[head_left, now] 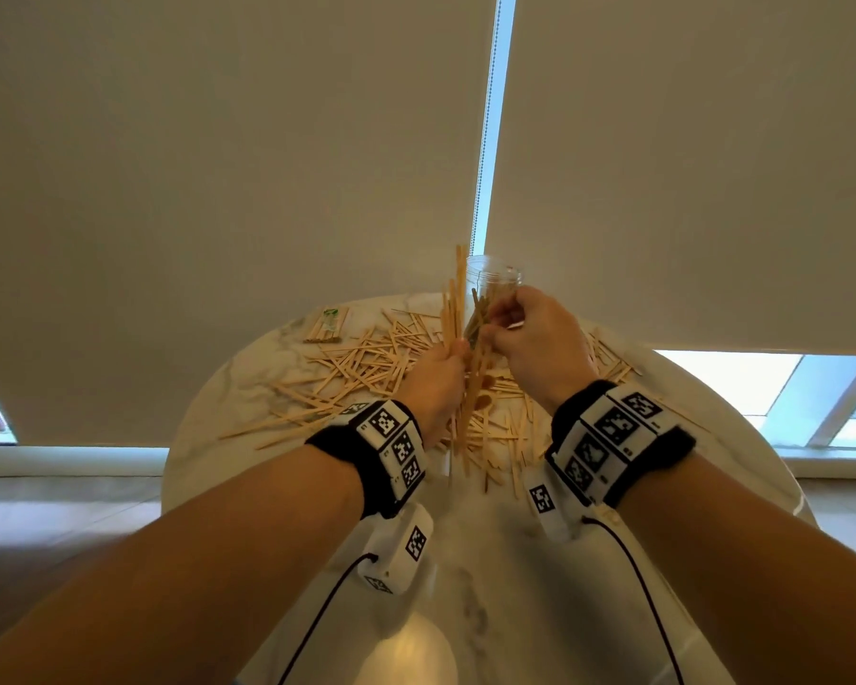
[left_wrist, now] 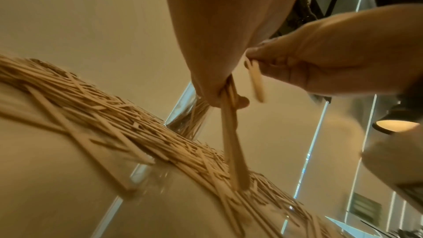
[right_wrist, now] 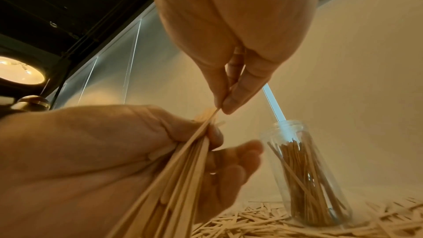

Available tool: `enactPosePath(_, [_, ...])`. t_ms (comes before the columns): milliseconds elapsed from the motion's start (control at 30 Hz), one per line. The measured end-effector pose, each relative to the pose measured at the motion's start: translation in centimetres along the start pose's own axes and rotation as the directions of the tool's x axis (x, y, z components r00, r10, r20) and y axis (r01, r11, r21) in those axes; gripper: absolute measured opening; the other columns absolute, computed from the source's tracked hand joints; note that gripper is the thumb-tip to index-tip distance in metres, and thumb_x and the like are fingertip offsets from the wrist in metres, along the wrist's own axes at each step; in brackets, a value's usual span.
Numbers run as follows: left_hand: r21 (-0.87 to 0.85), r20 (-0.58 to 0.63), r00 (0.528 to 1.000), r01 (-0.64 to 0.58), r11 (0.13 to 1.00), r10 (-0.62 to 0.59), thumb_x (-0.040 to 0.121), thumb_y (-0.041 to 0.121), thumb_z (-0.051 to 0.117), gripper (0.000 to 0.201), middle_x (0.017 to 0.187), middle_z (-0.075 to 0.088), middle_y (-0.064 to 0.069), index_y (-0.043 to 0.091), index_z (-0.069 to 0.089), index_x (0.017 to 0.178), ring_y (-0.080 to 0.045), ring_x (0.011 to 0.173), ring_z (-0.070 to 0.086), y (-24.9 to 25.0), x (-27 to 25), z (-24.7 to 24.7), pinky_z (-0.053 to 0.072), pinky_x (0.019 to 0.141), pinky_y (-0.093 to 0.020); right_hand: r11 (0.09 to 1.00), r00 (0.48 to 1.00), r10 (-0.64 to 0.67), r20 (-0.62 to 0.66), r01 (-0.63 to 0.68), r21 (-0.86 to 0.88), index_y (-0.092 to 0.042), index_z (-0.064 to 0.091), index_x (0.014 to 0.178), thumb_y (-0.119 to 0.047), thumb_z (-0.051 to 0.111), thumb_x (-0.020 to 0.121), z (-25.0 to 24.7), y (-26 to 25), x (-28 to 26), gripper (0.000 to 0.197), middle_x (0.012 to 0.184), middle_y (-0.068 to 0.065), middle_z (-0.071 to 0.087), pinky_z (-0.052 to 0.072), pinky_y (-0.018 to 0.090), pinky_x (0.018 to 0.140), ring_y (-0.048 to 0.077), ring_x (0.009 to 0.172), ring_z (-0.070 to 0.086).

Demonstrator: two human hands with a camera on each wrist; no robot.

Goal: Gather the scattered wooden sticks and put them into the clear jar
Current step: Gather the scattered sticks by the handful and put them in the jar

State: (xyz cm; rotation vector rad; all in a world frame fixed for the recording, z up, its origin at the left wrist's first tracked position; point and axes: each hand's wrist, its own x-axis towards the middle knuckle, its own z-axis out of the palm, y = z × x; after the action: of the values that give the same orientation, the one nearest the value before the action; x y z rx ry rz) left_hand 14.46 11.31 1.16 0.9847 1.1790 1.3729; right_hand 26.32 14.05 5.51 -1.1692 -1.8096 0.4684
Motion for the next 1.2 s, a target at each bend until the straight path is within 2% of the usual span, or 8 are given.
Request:
enactPosePath(167, [-0.139,0.021,0.999,0.031,0.990,-0.028,0.109,0.032,0.033,0.033,0.073,0.054,-0.004,0.010,0.056,0.116,-0.010,0.048,0.045,0.7,-1.1,1.0,0.043,0.044,-0.025,0.994,0.993,-0.101,-0.067,0.103,0.026,-0.021,0.066,0.095,-0.011,0.071,0.088,0.2,-0.4,0.9,0.014,0.089,-0.009,0.067,0.055,0.020,0.070,0.003,0.080,0.065])
enactPosePath(367, [-0.149,0.115,0.992,-0.035,0.988,0.053,0.105,0.050,0.037,0.040,0.058,0.034,0.005,0.014,0.050,0.095,-0.009,0.046,0.026,0.9,-1.4,1.3,0.025,0.039,-0.021,0.989,0.990,-0.127,-0.063,0.131,0.065,-0.022,0.063,0.096,-0.014,0.067,0.091,0.1,0.0,0.7,0.010,0.091,-0.005,0.066,0.061,0.032,0.069,0.011,0.076,0.068])
enactPosePath(600, [0.218,0.284,0.957,-0.116,0.969,0.051,0.105,0.044,0.043,0.026,0.063,0.040,0.008,0.020,0.047,0.096,-0.007,0.048,0.036,-0.6,-2.1,1.3,0.035,0.048,-0.025,1.000,0.994,0.028,-0.108,-0.027,0.014,-0.021,0.046,0.141,-0.040,0.042,0.104,-2.3,-1.9,2.2,0.042,0.143,0.004,0.046,0.041,0.025,0.097,0.016,0.121,0.052])
enactPosePath(767, [0.215,0.323,0.946,-0.114,0.970,0.039,0.104,0.012,0.043,0.008,0.069,0.040,0.004,0.020,0.042,0.103,-0.010,0.052,0.035,-0.5,-2.6,2.1,0.037,0.053,-0.029,0.997,0.979,0.050,0.195,-0.036,-0.072,-0.012,0.072,0.081,-0.026,0.047,0.101,-2.0,-1.6,1.6,0.035,0.076,-0.002,0.072,0.043,0.017,0.057,-0.002,0.057,0.062])
enactPosePath(900, [0.183,0.334,0.941,-0.114,0.976,0.048,0.106,0.010,0.038,0.011,0.067,0.038,0.003,0.019,0.044,0.104,-0.009,0.052,0.034,0.3,-2.3,2.3,0.035,0.051,-0.024,0.997,0.973,0.038,0.227,-0.022,-0.076,-0.018,0.075,0.091,-0.042,0.041,0.103,-1.8,-1.4,1.0,0.043,0.088,-0.004,0.072,0.050,0.027,0.075,0.008,0.082,0.065])
enactPosePath(1000, [0.135,0.265,0.961,-0.118,0.984,0.079,0.108,0.019,0.038,0.010,0.068,0.040,0.003,0.019,0.047,0.108,-0.008,0.053,0.038,0.6,-1.7,1.5,0.037,0.052,-0.024,0.998,0.962,0.052,0.268,-0.061,0.024,-0.023,0.064,0.126,-0.051,0.043,0.101,-1.6,-1.3,0.4,0.043,0.117,-0.005,0.069,0.048,0.038,0.099,0.013,0.109,0.062])
enactPosePath(1100, [0.076,0.079,0.986,-0.153,0.985,0.147,0.107,0.033,0.041,0.019,0.073,0.048,0.003,0.016,0.049,0.107,-0.010,0.059,0.046,1.4,-0.4,-0.1,0.047,0.062,-0.032,0.988,0.953,0.115,0.282,-0.140,0.069,-0.021,0.049,0.134,-0.055,0.055,0.093,-1.4,-0.7,-0.5,0.054,0.120,0.000,0.065,0.051,0.045,0.098,0.019,0.108,0.064])
enactPosePath(1200, [-0.053,-0.105,0.977,-0.192,0.980,0.186,0.107,0.027,0.042,0.012,0.079,0.052,-0.003,0.015,0.043,0.106,-0.014,0.058,0.054,2.0,0.8,-1.4,0.053,0.065,-0.035,0.938,0.774,0.271,0.573,-0.345,0.022,-0.022,0.040,0.142,-0.046,0.067,0.089,-0.9,-0.2,-2.3,0.064,0.117,0.006,0.064,0.055,0.044,0.094,0.022,0.103,0.066])
